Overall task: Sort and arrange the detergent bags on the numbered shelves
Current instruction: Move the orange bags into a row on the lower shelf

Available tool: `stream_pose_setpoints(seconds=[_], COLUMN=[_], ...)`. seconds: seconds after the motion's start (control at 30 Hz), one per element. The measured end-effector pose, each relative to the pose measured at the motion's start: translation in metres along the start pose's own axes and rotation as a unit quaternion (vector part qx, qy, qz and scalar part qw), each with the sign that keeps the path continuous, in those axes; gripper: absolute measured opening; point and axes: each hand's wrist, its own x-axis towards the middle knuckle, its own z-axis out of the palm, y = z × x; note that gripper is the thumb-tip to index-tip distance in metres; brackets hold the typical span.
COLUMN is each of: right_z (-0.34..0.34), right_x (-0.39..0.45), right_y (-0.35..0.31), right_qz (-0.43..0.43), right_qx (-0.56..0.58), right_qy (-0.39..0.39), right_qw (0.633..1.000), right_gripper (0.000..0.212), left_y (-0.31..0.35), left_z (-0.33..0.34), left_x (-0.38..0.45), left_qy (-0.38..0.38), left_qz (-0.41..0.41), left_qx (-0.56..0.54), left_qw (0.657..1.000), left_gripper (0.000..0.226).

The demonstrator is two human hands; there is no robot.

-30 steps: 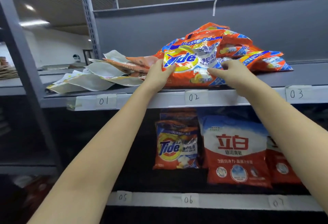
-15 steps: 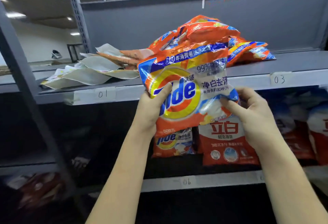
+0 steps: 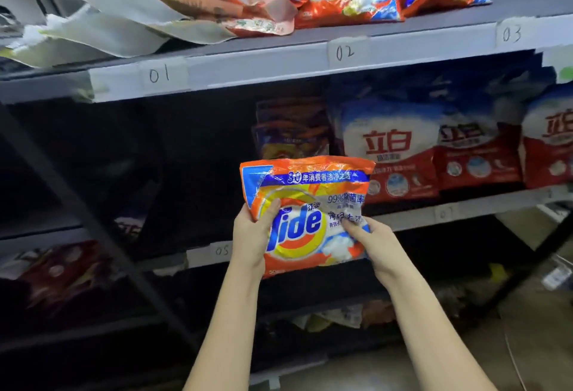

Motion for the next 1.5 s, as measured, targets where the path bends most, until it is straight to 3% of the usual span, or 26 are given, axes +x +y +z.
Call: stream_pose_setpoints(seconds=[0.17, 0.37, 0.47, 0.6, 0.7, 0.97, 1.07, 1.13, 1.23, 1.33, 1.43, 1.5], right_z=[0.007, 0.013, 0.021, 0.033, 0.04, 0.041, 0.037, 0.032, 0.022, 0.009, -0.008, -0.026], right_x=[0.019, 0.075, 0.112, 0.154, 0.169, 0.176, 0.173, 0.164, 0.139, 0.109, 0.08, 0.058], right_y=[0.029, 0.026, 0.022, 0.031, 0.04, 0.05, 0.049, 0.049, 0.051, 0.049, 0.044, 0.035], right_qz=[0.026, -0.018, -0.024, 0.015, 0.012, -0.027, -0.024, -0.035, -0.104, -0.143, -0.139, -0.149], right_qx=[0.009, -0.03, -0.046, -0.022, 0.016, -0.028, -0.064, -0.109, -0.212, -0.314, -0.402, -0.445], right_qy=[0.025, 0.062, 0.076, 0.109, 0.133, 0.169, 0.169, 0.158, 0.132, 0.124, 0.089, 0.075], right_qw=[0.999, 0.997, 0.996, 0.994, 0.991, 0.985, 0.983, 0.981, 0.963, 0.93, 0.901, 0.88], right_gripper=[0.007, 0.004, 0.004, 0.021, 0.009, 0.01, 0.02, 0.031, 0.039, 0.041, 0.039, 0.042], left_y=[-0.026, -0.042, -0.04, -0.049, -0.06, -0.073, -0.072, -0.074, -0.074, -0.079, -0.091, -0.09], left_z=[-0.009, 0.001, 0.012, 0.03, 0.038, 0.044, 0.039, 0.032, 0.03, 0.034, 0.042, 0.056], left_x=[0.031, 0.091, 0.12, 0.152, 0.173, 0.193, 0.193, 0.189, 0.16, 0.121, 0.089, 0.066], left_qy=[-0.003, 0.053, 0.047, 0.075, 0.129, 0.204, 0.195, 0.175, 0.186, 0.168, 0.065, -0.007], left_qz=[-0.03, -0.066, -0.019, 0.007, 0.014, 0.083, 0.095, 0.11, 0.138, 0.155, 0.185, 0.219], left_qx=[0.012, -0.008, -0.004, -0.003, 0.016, 0.062, 0.097, 0.14, 0.255, 0.393, 0.511, 0.589], left_qw=[0.999, 0.996, 0.999, 0.997, 0.991, 0.973, 0.971, 0.968, 0.939, 0.891, 0.837, 0.778], left_gripper=[0.016, 0.025, 0.018, 0.012, 0.011, 0.012, 0.004, 0.015, 0.039, 0.048, 0.047, 0.041])
